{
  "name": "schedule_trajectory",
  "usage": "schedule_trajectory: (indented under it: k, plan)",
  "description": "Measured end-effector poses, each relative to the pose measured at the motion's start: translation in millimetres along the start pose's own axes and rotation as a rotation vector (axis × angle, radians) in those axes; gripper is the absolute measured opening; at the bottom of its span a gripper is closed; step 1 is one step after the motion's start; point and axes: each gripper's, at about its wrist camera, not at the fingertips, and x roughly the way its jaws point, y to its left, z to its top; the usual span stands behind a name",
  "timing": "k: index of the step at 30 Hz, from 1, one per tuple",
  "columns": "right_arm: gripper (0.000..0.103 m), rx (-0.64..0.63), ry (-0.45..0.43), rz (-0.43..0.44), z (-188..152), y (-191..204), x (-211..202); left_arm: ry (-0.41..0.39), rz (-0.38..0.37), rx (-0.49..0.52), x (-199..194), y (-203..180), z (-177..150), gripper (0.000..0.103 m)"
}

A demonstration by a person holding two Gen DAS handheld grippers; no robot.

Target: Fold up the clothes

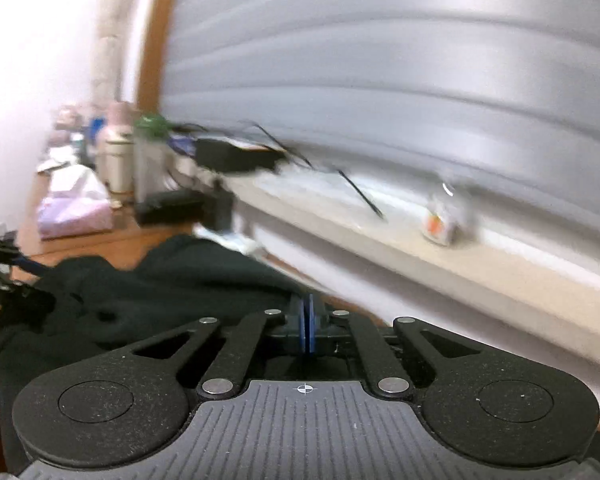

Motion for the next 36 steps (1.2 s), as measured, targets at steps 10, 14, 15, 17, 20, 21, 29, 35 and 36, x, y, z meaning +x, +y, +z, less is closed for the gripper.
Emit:
schedule_trajectory:
  k: [10, 14, 15, 17, 20, 21, 29, 35, 36]
  plan:
    - [0.046, -0.030, 0.032, -0.035, -3, 18, 14, -0.069, -0.055, -0.069, -6, 10, 22, 0.078]
    - [0.054, -0.086, 0.000, 0.056, 5, 52, 17, -0.048, -0.092, -0.061, 15, 18, 48, 0.071]
    - [0.054, -0.098, -0.008, 0.080, 7, 61, 17, -0.017, -0.097, -0.051, 24, 18, 53, 0.068]
    - [0.056, -0.118, -0.021, 0.124, 8, 78, 17, 0.044, -0.107, -0.028, 44, 17, 62, 0.058]
    - [0.058, -0.135, -0.019, 0.187, 10, 101, 18, 0.118, -0.094, 0.050, 66, 12, 65, 0.022]
    - [0.058, -0.137, -0.013, 0.210, 10, 109, 19, 0.126, -0.051, 0.093, 72, 10, 64, 0.018]
    - [0.058, -0.217, 0.026, 0.418, 4, 193, 28, 0.152, -0.006, 0.186, 93, 9, 67, 0.012]
    - [0.060, -0.322, 0.027, 0.489, -2, 258, 30, 0.154, -0.029, 0.178, 92, 13, 68, 0.013]
    - [0.063, -0.351, 0.024, 0.495, -4, 269, 30, 0.161, -0.020, 0.188, 92, 11, 69, 0.013]
